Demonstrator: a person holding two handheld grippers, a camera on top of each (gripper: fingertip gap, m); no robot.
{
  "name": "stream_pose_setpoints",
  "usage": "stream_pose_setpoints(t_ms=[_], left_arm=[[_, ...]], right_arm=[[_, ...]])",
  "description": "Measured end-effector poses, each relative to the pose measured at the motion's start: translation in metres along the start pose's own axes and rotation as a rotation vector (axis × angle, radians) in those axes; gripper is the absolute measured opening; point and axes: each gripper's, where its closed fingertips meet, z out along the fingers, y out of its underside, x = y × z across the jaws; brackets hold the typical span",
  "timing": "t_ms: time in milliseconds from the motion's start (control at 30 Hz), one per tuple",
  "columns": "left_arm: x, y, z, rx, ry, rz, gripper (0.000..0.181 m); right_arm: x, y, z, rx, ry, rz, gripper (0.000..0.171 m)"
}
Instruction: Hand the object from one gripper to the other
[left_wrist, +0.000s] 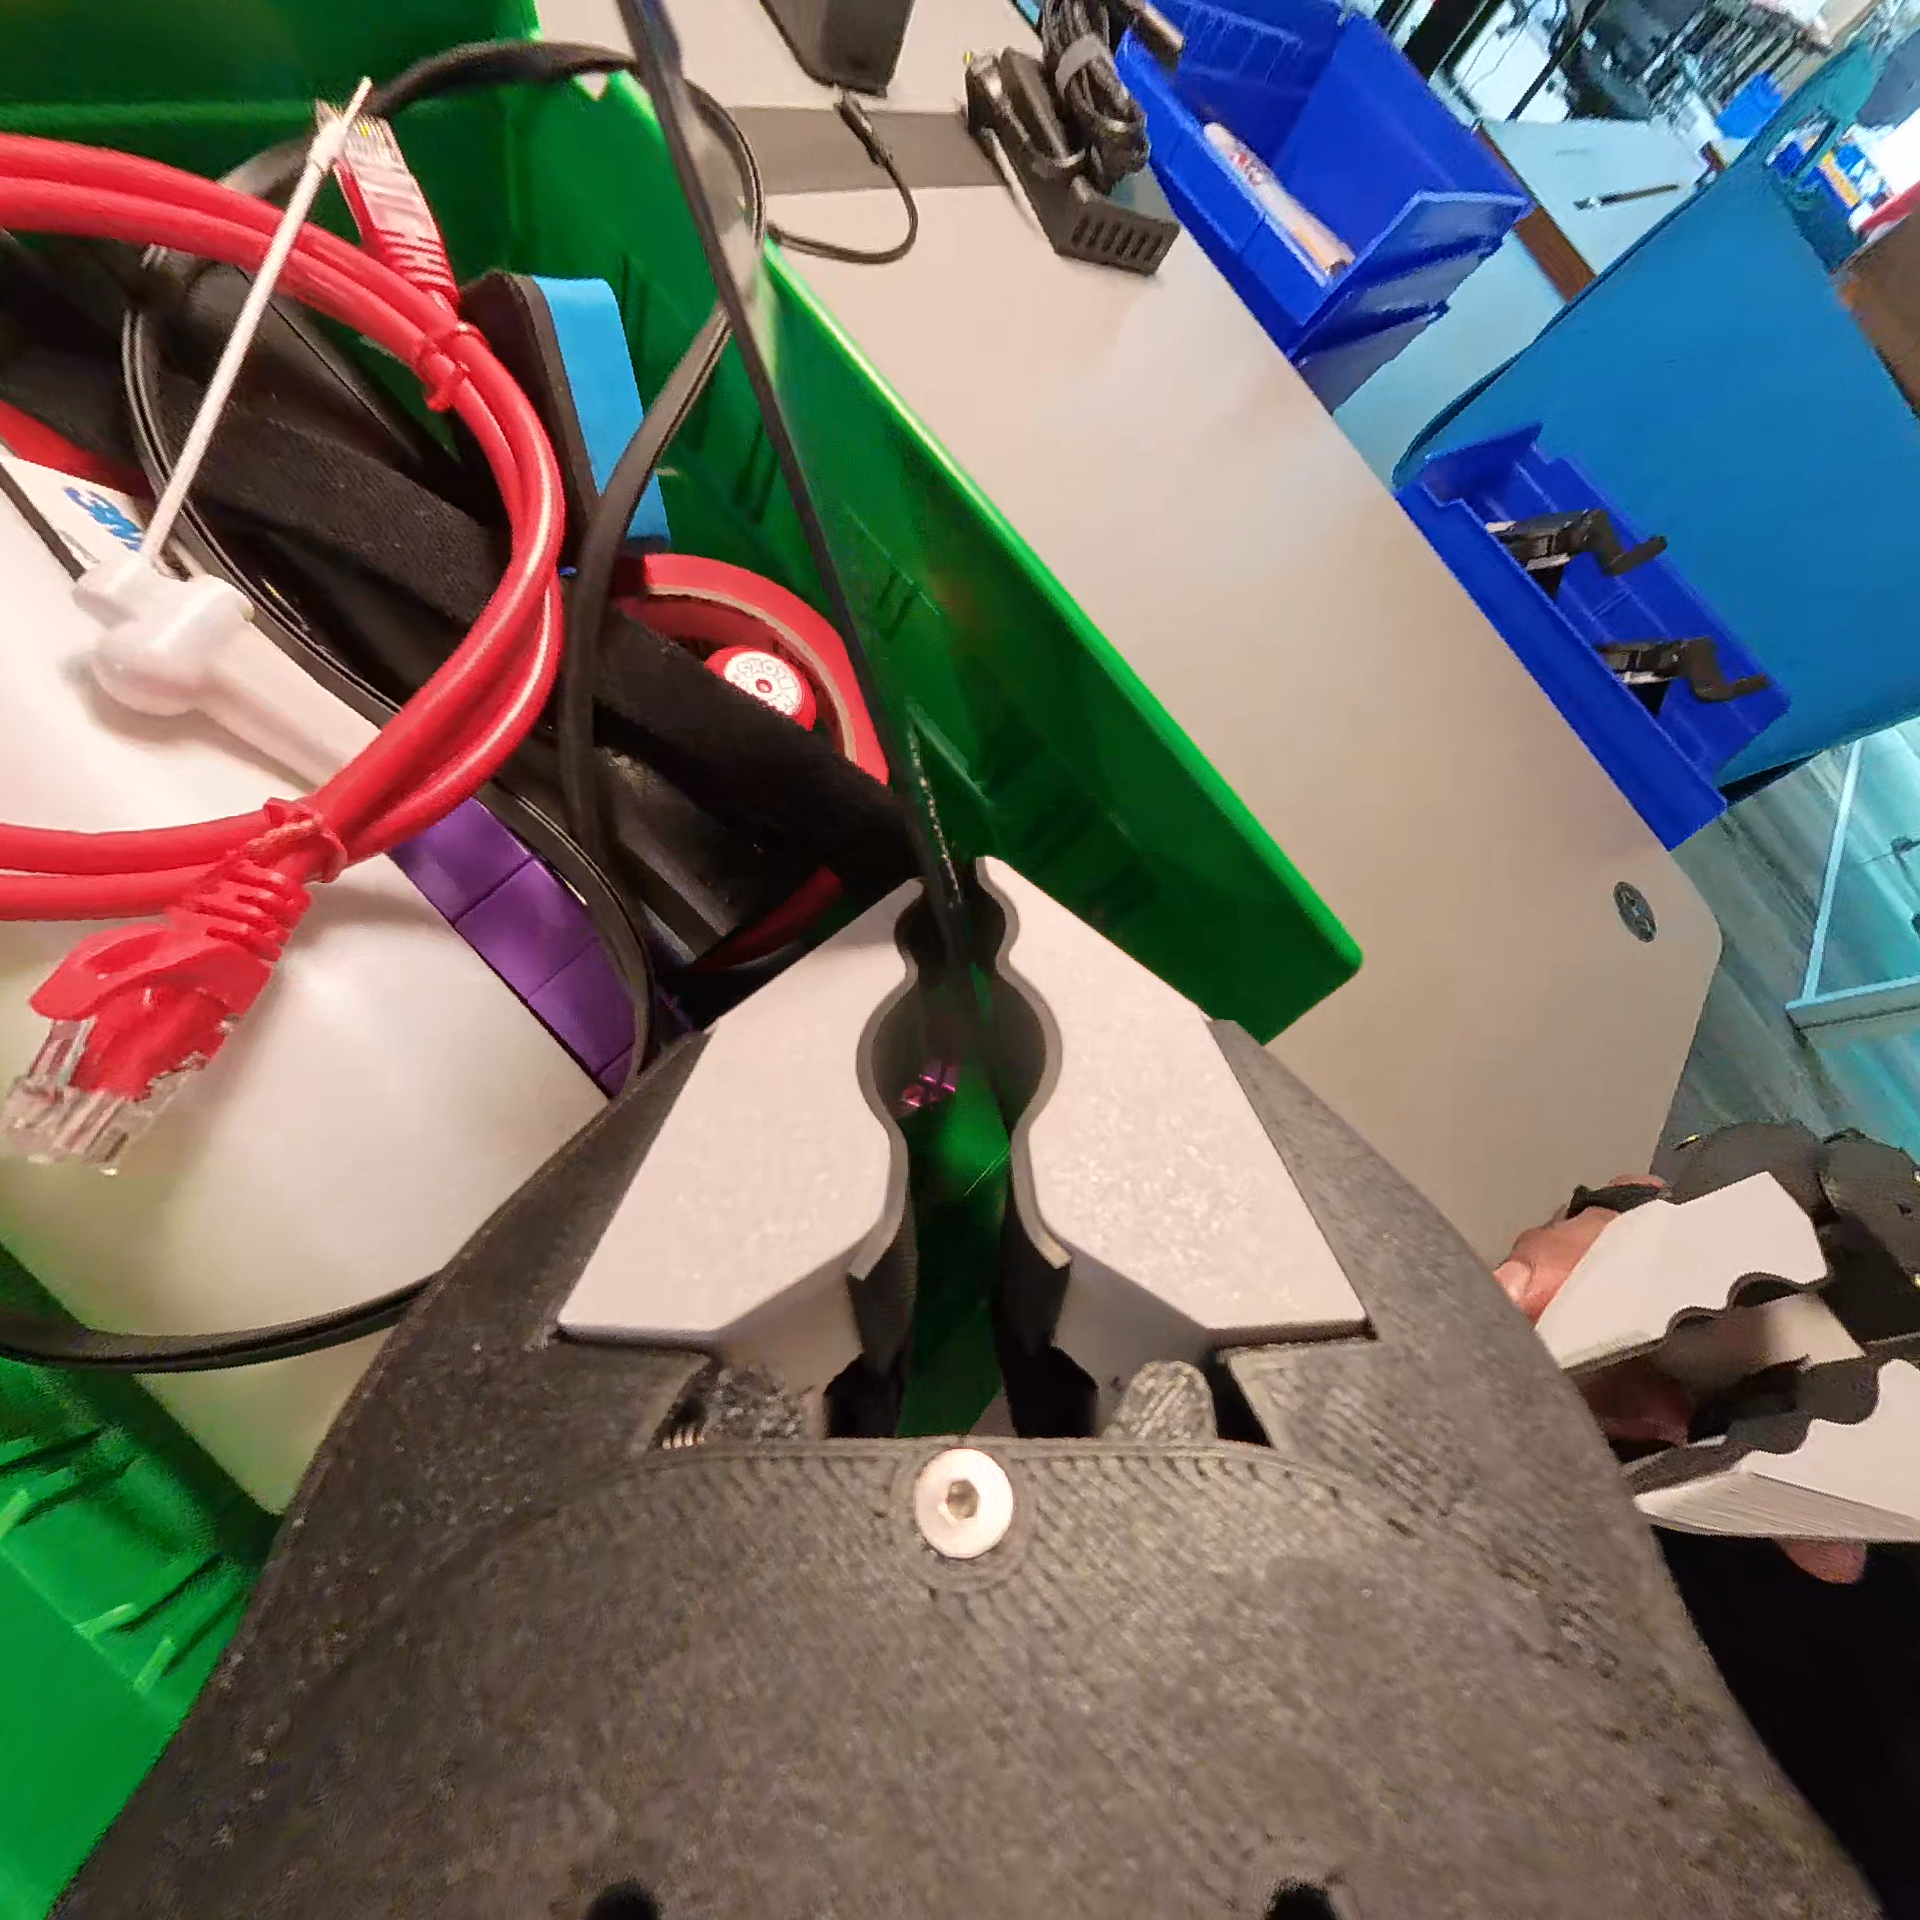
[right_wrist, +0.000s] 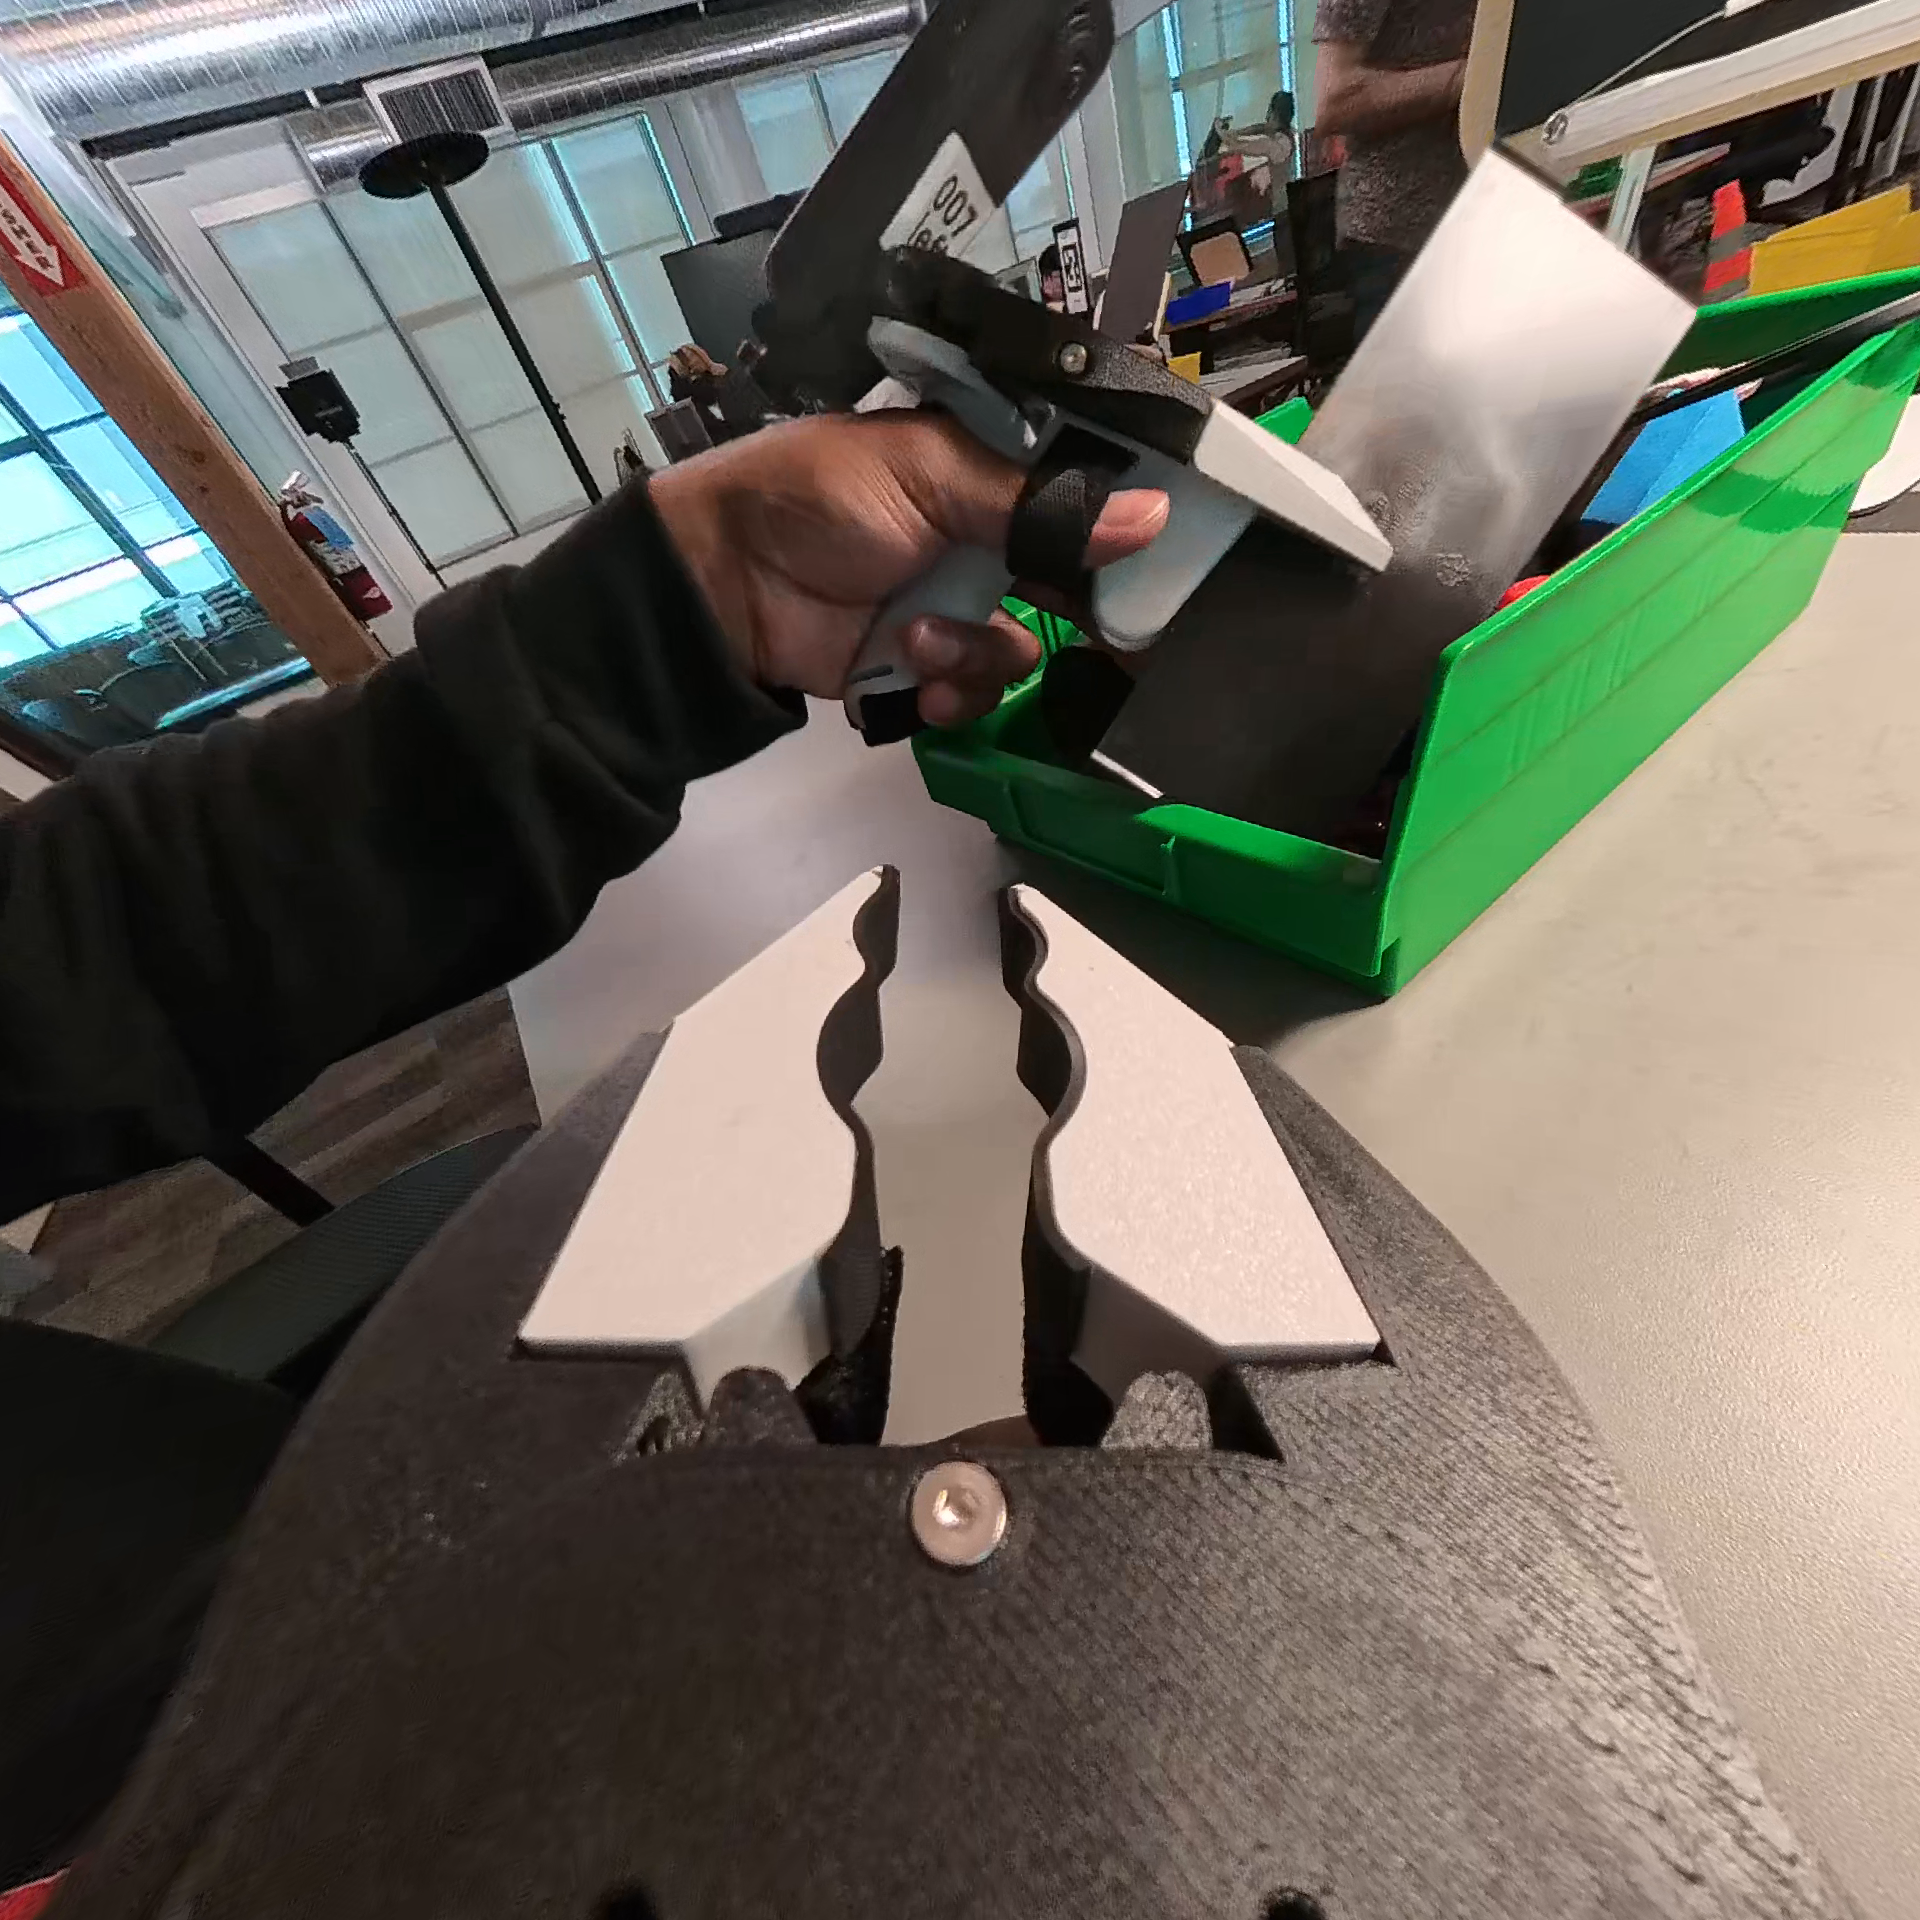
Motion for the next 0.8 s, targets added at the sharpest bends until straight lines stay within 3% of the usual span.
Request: stream_pose_setpoints(t_ms=[167,267,400,500,633,800], left_arm=[[0.004,0.004,-0.005,-0.100,-0.055,0.122,0.041],[-0.003,-0.012,-0.025,-0.098,-0.156,0.238,0.047],[-0.034,-0.056,-0.065,-0.022,-0.317,0.293,0.047],[-0.084,-0.081,-0.078,-0.072,-0.516,0.321,0.047],[-0.124,-0.086,-0.056,-0.192,-0.558,0.269,0.041],[-0.161,-0.083,-0.038,-0.333,-0.674,0.382,0.034]], right_arm=[[0.001,0.000,0.000,0.000,-0.003,0.011,0.020],[0.001,0.000,0.000,0.001,-0.003,0.012,0.020],[0.000,0.001,0.001,-0.008,-0.008,0.013,0.020],[0.000,0.003,0.002,-0.020,-0.012,0.015,0.020],[0.000,0.003,0.002,-0.020,-0.008,0.005,0.020],[-0.001,0.001,0.001,-0.009,-0.017,0.008,0.020]])
